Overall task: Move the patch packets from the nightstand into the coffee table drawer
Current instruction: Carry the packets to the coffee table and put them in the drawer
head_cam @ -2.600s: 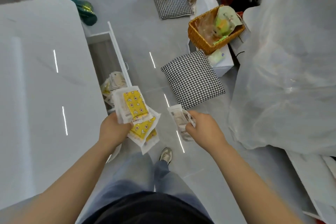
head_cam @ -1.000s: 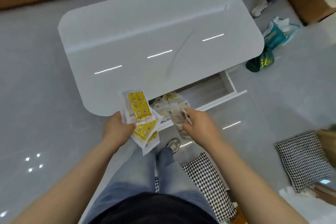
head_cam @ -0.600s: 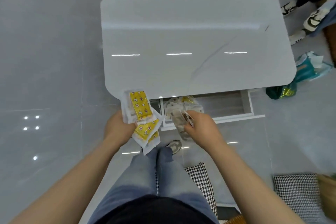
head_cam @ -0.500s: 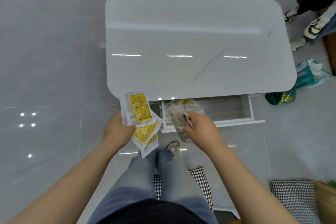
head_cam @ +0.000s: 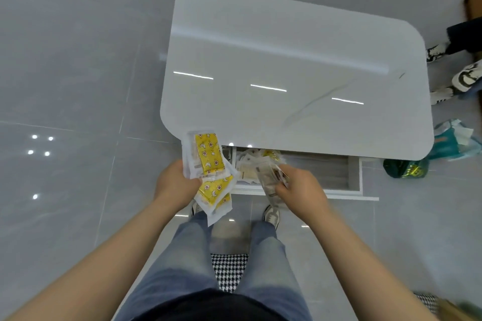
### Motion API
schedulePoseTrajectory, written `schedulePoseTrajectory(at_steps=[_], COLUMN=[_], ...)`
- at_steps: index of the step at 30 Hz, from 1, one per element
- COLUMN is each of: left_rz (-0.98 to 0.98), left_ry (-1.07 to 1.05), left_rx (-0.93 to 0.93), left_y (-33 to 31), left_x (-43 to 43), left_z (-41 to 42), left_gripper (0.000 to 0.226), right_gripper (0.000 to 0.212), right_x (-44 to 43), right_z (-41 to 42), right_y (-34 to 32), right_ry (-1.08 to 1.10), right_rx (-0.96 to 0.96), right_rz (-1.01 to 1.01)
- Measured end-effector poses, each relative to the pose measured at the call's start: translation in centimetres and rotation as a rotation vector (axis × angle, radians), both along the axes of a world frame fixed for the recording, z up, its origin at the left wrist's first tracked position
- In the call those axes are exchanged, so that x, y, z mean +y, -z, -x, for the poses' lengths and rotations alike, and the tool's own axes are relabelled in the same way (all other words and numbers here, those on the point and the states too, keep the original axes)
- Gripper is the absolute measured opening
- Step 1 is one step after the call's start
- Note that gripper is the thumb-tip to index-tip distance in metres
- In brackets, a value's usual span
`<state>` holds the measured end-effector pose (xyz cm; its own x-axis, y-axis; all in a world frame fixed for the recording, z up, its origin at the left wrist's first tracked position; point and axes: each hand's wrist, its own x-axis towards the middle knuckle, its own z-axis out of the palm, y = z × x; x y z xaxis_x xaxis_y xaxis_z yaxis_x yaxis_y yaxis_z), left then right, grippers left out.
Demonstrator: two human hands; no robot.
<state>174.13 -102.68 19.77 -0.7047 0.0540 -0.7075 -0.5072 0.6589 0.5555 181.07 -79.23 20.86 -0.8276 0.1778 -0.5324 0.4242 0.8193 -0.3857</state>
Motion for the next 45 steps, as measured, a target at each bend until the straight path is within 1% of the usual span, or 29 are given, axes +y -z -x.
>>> schedulePoseTrajectory(at_steps=[3, 8, 11, 14, 18, 25, 30, 33, 35, 38, 42, 45], left_rz=[0.004, 0.029, 0.048, 0.063, 0.081, 0.091, 0.088, 0.091, 0.093, 0.079, 0.085, 0.077], left_ry=[-0.019, -0.058, -0.086, -0.131, -0.173, -0.157, -0.135, -0.147, -0.148, -0.147, -0.150, -0.170], left_rx=[0.002, 0.020, 0.021, 0.007, -0.011, -0.050, -0.088, -0.100, -0.111, -0.125, -0.147, -0.174], left_y=[0.4, 0.8, 1.4, 2.7, 4.4, 7.9, 11.3, 13.3, 14.9, 17.6, 21.3, 24.3], left_x=[2.2, 7.2, 10.2, 12.6, 15.0, 16.7, 17.6, 18.3, 18.8, 19.7, 21.1, 22.4], left_z=[-1.2, -3.6, -5.2, -6.5, -7.6, -7.8, -7.2, -6.7, -6.5, -6.4, -6.8, -7.2], left_gripper=[0.019, 0.014, 0.020, 0.015, 0.017, 0.015, 0.015, 0.024, 0.024, 0.016, 0.015, 0.019], right_gripper=[0.014, 0.005, 0.009, 0.011, 0.017, 0.014, 0.017, 0.017, 0.018, 0.019, 0.020, 0.020], right_x=[2.4, 7.5, 10.6, 13.1, 15.4, 17.3, 18.1, 18.5, 18.8, 19.4, 20.3, 21.2], right_z=[-0.5, -1.2, -1.7, -2.2, -2.9, -3.6, -3.1, -3.0, -2.9, -3.0, -3.5, -3.8], right_y=[0.5, 1.5, 2.5, 3.7, 5.6, 9.5, 12.9, 15.1, 16.6, 19.2, 22.9, 25.8], right_ry=[-0.038, -0.133, -0.163, -0.186, -0.228, -0.176, -0.159, -0.145, -0.126, -0.101, -0.085, -0.076], right_rx=[-0.012, -0.046, -0.051, -0.056, -0.070, -0.078, -0.094, -0.099, -0.104, -0.112, -0.126, -0.133], right_rz=[0.018, 0.020, 0.027, 0.040, 0.036, 0.049, 0.031, 0.012, -0.003, -0.016, -0.021, -0.025])
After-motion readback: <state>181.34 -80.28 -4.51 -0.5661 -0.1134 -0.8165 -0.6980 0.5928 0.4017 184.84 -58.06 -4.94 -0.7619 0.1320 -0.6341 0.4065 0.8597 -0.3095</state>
